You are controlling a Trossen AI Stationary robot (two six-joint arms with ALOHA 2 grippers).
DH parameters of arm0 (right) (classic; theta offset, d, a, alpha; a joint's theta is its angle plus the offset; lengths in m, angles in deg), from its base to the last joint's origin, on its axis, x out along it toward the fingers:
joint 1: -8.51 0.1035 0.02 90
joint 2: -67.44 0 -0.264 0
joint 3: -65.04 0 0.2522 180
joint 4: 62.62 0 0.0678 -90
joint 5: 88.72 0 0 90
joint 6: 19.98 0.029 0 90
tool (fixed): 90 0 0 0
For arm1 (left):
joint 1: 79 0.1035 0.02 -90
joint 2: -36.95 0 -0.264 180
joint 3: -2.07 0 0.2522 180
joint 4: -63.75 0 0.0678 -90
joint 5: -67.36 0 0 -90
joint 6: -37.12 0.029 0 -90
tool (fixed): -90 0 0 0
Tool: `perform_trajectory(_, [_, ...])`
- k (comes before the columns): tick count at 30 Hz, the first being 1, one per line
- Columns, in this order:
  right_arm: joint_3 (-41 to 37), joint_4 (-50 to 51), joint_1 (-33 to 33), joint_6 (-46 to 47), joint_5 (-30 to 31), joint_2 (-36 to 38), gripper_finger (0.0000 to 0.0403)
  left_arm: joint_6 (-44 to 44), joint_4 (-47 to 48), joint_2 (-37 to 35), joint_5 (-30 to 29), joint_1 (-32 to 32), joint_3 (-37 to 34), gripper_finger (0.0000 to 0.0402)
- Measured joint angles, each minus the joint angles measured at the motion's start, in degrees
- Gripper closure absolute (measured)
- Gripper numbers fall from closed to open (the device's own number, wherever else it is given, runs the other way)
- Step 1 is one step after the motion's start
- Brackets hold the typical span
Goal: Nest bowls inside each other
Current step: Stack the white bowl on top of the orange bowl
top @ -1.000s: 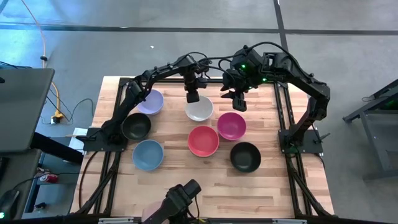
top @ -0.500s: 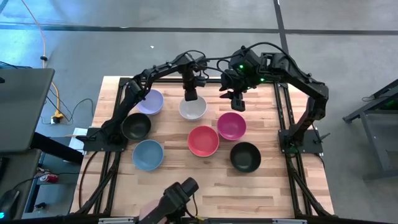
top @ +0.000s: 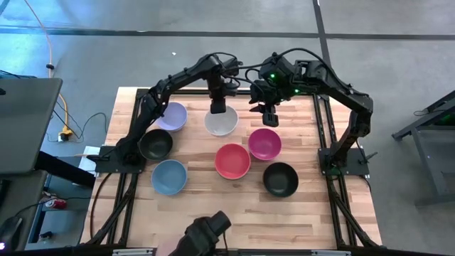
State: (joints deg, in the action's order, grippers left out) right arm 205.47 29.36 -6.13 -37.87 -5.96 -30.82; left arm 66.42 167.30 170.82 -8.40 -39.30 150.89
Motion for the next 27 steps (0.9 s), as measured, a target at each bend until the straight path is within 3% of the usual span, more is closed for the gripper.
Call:
perform_trajectory(11, [0.0, 1.69, -2.08, -0.19, 0.04, 0.11, 0.0284, -2.74, 0.23, -5.39, 0.33, -3.63, -0.02, 0.0401])
perform_trajectory(27, [-0.07, 1.44, -7.56, -0.1, 0.09, 4.41, 0.0284, -5.15, 0.18, -8.42, 0.11, -14.65, -0.07, 0.0401])
